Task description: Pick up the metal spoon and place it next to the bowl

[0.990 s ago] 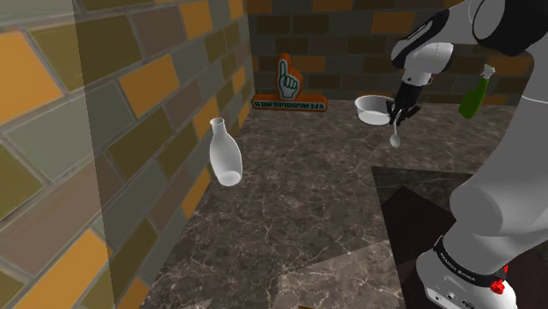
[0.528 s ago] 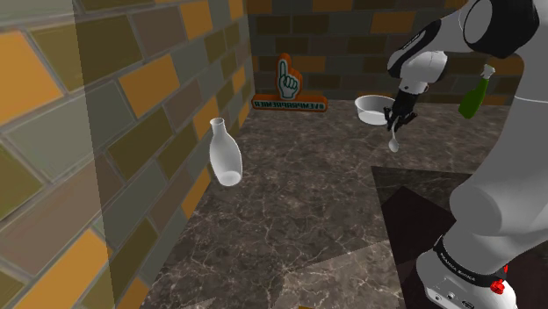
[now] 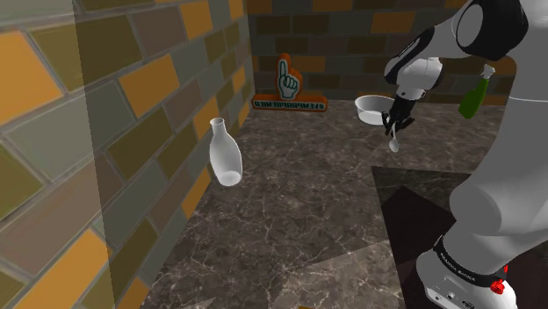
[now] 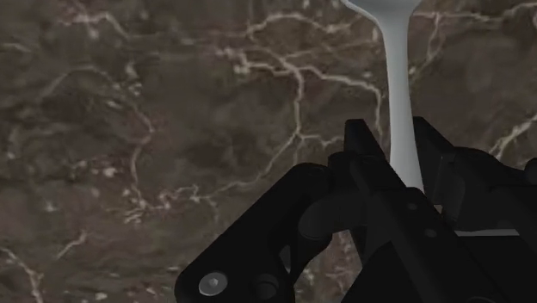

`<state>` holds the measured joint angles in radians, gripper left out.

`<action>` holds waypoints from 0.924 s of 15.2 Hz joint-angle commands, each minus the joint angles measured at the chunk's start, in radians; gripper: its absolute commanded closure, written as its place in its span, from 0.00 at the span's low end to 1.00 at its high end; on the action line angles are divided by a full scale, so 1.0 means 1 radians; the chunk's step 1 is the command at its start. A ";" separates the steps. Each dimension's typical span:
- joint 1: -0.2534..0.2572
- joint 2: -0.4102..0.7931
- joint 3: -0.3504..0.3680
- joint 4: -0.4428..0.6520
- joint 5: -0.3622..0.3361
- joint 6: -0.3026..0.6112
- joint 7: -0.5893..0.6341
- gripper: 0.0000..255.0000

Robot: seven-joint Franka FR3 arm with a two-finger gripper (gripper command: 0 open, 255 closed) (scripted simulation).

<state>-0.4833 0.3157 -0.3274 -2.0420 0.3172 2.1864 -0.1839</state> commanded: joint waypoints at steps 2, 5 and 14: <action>-0.002 0.006 -0.002 -0.006 -0.001 0.000 0.000 1.00; -0.002 0.006 -0.002 -0.008 -0.001 0.002 -0.001 0.00; -0.005 -0.051 -0.022 0.053 -0.042 -0.111 0.026 0.00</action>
<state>-0.4863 0.2668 -0.3470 -2.0006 0.2785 2.0907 -0.1592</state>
